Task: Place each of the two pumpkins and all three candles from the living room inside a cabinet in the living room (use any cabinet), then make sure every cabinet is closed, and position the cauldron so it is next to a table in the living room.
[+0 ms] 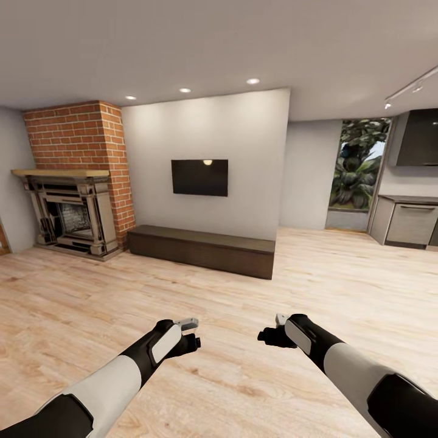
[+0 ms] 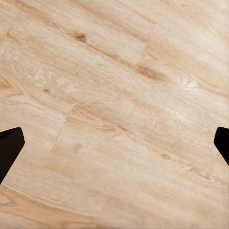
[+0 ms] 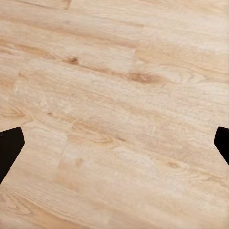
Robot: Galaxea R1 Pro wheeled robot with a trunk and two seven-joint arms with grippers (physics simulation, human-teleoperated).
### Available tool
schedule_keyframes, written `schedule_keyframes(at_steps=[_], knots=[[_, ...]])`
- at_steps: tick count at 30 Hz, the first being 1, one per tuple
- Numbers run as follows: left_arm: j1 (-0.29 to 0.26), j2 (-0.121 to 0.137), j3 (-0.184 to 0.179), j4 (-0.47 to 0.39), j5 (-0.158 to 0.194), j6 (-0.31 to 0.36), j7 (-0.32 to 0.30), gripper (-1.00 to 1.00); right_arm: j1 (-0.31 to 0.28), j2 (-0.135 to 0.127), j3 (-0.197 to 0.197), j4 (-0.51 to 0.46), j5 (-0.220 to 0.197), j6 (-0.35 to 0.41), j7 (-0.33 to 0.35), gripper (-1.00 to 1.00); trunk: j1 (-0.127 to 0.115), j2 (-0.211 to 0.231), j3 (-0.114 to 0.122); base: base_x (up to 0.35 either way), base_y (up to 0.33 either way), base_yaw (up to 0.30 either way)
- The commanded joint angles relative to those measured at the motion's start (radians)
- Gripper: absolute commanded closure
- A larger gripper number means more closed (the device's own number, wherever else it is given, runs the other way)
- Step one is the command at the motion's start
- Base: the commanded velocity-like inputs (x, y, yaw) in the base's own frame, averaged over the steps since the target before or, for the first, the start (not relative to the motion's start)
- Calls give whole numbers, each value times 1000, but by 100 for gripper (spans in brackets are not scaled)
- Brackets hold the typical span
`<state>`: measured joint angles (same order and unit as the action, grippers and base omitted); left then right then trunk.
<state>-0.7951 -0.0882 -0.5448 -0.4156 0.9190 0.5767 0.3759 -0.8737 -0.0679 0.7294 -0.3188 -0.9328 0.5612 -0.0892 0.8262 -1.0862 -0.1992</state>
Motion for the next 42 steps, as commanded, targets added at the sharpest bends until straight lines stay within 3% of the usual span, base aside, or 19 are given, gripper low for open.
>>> schedule_keyframes(at_steps=[1,42], knots=[[-1,1,-7,-2,11,1,9,-100,-1,-1,7,-3,-11,3,-9,-100,-4,6,2,0,0,0],[-1,11,-3,2,11,2,9,-100,0,1,9,-1,-9,-8,-12,-100,-161,293,120,0,0,0]])
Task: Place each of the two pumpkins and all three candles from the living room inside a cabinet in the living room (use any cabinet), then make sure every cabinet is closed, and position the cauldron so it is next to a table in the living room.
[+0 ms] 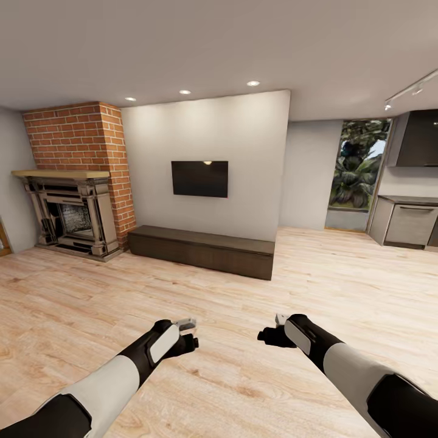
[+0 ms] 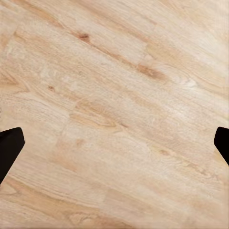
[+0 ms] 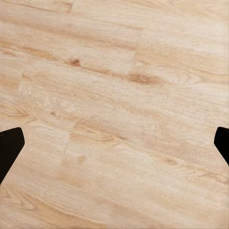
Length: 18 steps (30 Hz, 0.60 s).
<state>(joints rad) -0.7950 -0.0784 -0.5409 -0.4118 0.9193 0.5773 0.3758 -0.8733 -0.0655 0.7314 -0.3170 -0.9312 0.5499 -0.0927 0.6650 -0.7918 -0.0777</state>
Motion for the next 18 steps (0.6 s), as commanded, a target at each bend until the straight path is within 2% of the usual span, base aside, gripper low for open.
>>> schedule_keyframes(at_steps=[1,7,8,11,14,18], knots=[[-1,3,-7,8,10,1,10,-100,0,-2,7,-3,-11,1,-9,-100,-4,6,1,0,0,0],[-1,32,-8,87,7,0,12,-100,-1,-8,6,-4,-11,-2,-10,-100,-27,48,16,0,0,0],[-1,43,-10,174,6,-7,5,-100,-1,-10,8,-2,-11,-3,-7,-100,-30,55,19,0,0,0],[0,49,-15,281,-2,-37,0,-100,1,-12,10,11,-11,-5,-7,-100,-42,76,26,0,0,0],[9,50,-16,306,-5,-81,-1,-100,3,-12,11,20,-12,-11,-9,-100,-53,97,34,0,0,0],[73,54,-20,316,-8,-140,-1,-100,13,-15,11,57,-1,-80,-9,-100,-69,125,45,0,0,0]])
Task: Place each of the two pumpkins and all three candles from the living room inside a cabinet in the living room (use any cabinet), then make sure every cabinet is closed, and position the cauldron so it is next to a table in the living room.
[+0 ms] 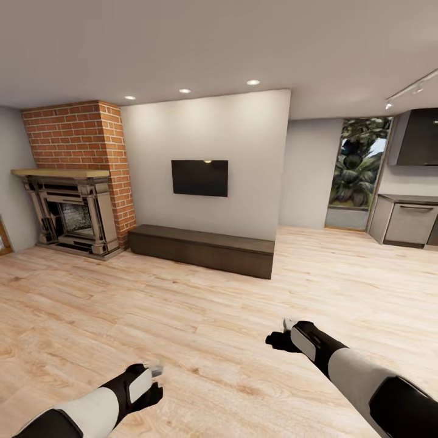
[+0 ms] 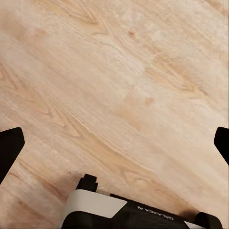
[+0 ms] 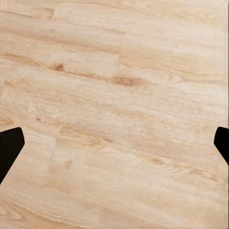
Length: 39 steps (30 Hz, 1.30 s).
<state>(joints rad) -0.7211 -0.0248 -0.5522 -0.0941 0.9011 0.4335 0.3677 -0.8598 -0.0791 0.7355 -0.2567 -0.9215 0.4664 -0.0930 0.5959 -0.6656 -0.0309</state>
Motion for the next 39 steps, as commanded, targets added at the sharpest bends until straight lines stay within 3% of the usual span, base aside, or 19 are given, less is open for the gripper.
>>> schedule_keyframes(at_steps=[1,5,8,9,13,20,27,33,39], knots=[[22,3,-10,-1,10,-16,6,-100,0,-3,7,19,3,-24,-8,-100,-4,6,1,0,0,0],[111,10,-12,0,9,-93,6,-100,2,-4,6,105,66,-133,-6,-100,-19,34,13,0,0,0],[179,13,-27,0,9,-142,5,-100,12,-5,6,138,85,-191,-6,-100,-30,55,23,0,0,0],[255,14,-63,1,10,-211,4,-100,72,-4,6,159,94,-243,-3,-100,-34,62,26,0,0,0],[329,10,-93,1,12,-272,4,-100,122,-5,6,168,96,-277,-1,-100,-50,90,38,0,0,0],[437,10,-104,1,11,-350,3,-100,216,-4,7,176,96,-373,-1,-100,-76,139,60,0,0,0],[509,14,-148,1,11,-386,3,-100,298,-3,7,201,96,-470,-1,-100,-103,188,82,0,0,0],[561,27,-156,14,13,-466,3,-100,367,-3,7,257,95,-593,-1,-100,-126,230,101,0,0,0],[580,37,-161,63,14,-518,1,-100,428,-4,6,290,95,-666,-2,-100,-146,266,117,0,0,0]])
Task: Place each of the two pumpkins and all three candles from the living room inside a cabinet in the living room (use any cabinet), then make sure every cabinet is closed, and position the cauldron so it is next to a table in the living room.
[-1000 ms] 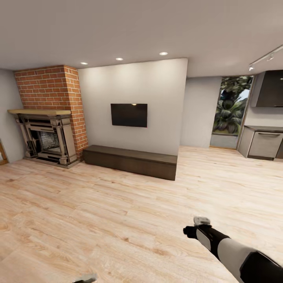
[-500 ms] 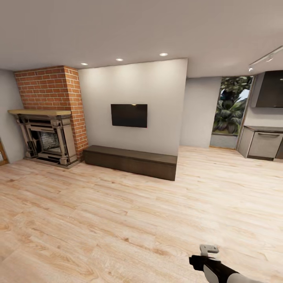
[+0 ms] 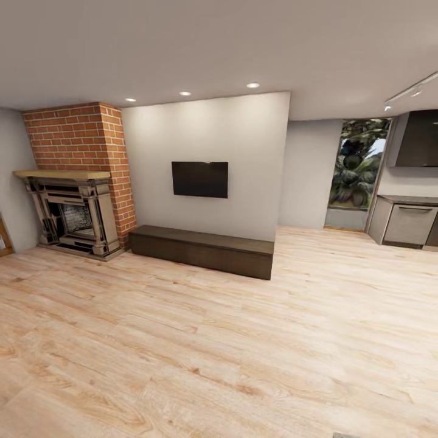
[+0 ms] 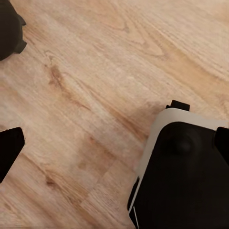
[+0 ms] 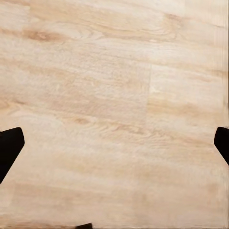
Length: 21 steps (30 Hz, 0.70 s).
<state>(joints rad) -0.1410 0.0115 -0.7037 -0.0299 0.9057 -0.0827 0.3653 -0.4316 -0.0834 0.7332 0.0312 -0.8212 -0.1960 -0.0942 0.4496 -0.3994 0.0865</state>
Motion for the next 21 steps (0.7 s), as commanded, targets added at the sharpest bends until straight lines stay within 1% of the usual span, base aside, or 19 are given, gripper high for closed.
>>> schedule_keyframes(at_steps=[1,4,7,9,10,11,12,13,15,17,19,21], knots=[[8,1,-9,3,9,-7,4,-100,14,1,9,4,-6,-11,-1,-100,0,-1,0,0,0,0],[36,2,-10,11,9,-28,3,-100,53,0,8,8,-6,-26,-1,-100,0,-1,0,0,0,0],[58,6,-11,12,9,-35,1,-100,74,0,9,13,-6,-30,-2,-100,0,-1,0,0,0,0],[67,8,-11,13,9,-36,-26,-100,88,0,9,15,-6,-30,-2,-100,0,-1,0,0,0,0],[75,9,-11,13,10,-35,-64,-100,100,2,9,16,-5,-30,-2,-100,0,-1,0,0,0,0],[79,10,-11,13,11,-35,-89,-100,107,4,9,16,-5,-30,-2,-100,0,-1,0,0,0,0],[81,11,-11,13,11,-35,-101,-100,110,4,9,16,-5,-30,-2,-100,0,-1,0,0,0,0],[85,17,-11,13,11,-34,-130,-100,116,6,9,16,-5,-29,-1,-100,0,-1,0,0,0,0],[88,24,-11,13,11,-35,-146,-100,126,8,9,16,-4,-28,1,-100,0,-1,0,0,0,0],[90,30,-11,13,12,-35,-158,-100,152,10,9,15,-1,-27,4,-100,0,-1,0,0,0,0],[90,32,-11,13,12,-35,-162,-100,176,11,9,15,10,-28,12,-100,0,-1,0,0,0,0],[90,33,-11,13,12,-35,-163,-100,194,8,8,15,27,-28,41,-100,0,-1,0,0,0,0]])
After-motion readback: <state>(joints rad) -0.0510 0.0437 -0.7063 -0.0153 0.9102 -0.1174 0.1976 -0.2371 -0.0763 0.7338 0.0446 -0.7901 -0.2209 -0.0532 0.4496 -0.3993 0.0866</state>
